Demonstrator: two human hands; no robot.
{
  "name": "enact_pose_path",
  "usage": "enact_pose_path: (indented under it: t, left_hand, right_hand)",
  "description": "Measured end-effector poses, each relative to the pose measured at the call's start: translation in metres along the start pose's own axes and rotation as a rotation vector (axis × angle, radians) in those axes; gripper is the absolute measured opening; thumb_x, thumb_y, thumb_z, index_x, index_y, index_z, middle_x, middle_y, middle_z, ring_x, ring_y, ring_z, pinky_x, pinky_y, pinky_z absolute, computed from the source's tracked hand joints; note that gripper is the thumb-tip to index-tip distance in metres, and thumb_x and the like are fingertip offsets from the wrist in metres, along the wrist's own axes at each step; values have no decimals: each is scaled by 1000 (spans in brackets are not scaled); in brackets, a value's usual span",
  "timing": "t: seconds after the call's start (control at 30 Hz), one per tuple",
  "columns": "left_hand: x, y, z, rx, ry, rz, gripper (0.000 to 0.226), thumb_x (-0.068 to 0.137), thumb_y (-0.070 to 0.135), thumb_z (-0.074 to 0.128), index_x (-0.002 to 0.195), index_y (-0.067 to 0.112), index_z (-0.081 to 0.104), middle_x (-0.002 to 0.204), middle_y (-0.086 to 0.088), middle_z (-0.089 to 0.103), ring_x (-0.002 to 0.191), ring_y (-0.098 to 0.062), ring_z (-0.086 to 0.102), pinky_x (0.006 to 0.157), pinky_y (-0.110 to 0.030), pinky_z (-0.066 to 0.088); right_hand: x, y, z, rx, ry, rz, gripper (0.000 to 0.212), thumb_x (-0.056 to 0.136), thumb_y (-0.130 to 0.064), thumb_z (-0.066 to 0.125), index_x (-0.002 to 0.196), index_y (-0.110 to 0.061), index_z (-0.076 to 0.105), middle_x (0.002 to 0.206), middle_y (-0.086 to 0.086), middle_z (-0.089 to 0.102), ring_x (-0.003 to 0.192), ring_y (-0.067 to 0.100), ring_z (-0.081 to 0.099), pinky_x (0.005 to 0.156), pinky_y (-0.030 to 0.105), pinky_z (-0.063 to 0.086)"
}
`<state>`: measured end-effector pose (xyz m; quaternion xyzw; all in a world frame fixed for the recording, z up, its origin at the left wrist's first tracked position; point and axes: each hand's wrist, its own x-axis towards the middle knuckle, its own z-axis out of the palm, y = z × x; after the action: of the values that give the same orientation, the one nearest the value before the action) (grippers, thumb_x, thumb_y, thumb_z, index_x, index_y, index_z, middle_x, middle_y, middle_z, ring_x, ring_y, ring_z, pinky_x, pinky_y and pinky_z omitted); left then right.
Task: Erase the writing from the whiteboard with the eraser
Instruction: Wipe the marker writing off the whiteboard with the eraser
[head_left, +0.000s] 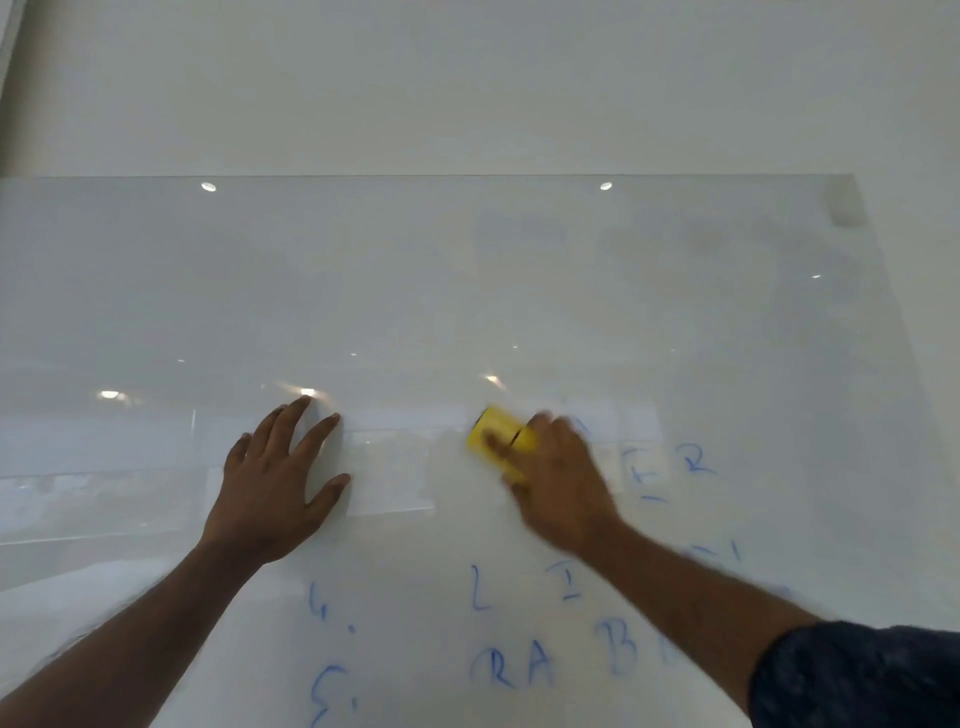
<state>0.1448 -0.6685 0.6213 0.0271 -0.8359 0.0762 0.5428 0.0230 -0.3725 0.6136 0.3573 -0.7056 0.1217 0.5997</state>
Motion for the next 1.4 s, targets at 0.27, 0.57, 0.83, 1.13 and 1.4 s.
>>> enact_pose_path:
  t: [0.27, 0.57, 0.83, 1.13, 1.4]
  left_hand:
    - [7, 22, 9, 0, 0, 72, 73, 87, 63, 35, 148, 24, 44, 162, -8, 28, 148, -33, 27, 111, -61, 31]
    - [22, 58, 20, -22, 8, 114, 74, 87, 63, 31, 150, 25, 39, 166, -6, 20, 152, -29, 17, 116, -60, 20]
    - [24, 61, 32, -10, 33, 103, 74, 88, 63, 35, 153, 27, 32, 167, -4, 14, 153, -28, 13, 114, -66, 16]
    - [15, 68, 50, -11, 66, 101, 75, 89, 62, 33, 155, 26, 28, 167, -5, 13, 153, -28, 14, 115, -65, 14]
    - [19, 82, 52, 4, 96, 124, 74, 89, 60, 35, 153, 23, 32, 167, -7, 15, 152, -30, 15, 116, -64, 13]
  right_hand:
    - [25, 78, -41, -94, 70, 178, 51, 79, -25, 69, 129, -33, 58, 101, 17, 52, 84, 36, 50, 74, 42, 47]
    - [-7, 85, -36, -167, -166, -264, 53, 80, -30, 68, 131, -35, 55, 104, 16, 55, 83, 33, 52, 71, 39, 49]
    - [-38, 53, -9, 27, -31, -69, 55, 80, -25, 66, 132, -32, 52, 109, 19, 54, 86, 35, 50, 78, 43, 49]
    - [3, 106, -39, 20, 108, 212, 53, 81, -21, 66, 131, -32, 56, 104, 16, 49, 88, 34, 45, 83, 45, 44]
    - [-49, 109, -39, -59, -123, -194, 52, 79, -25, 69, 129, -32, 58, 101, 16, 58, 81, 33, 52, 71, 40, 48]
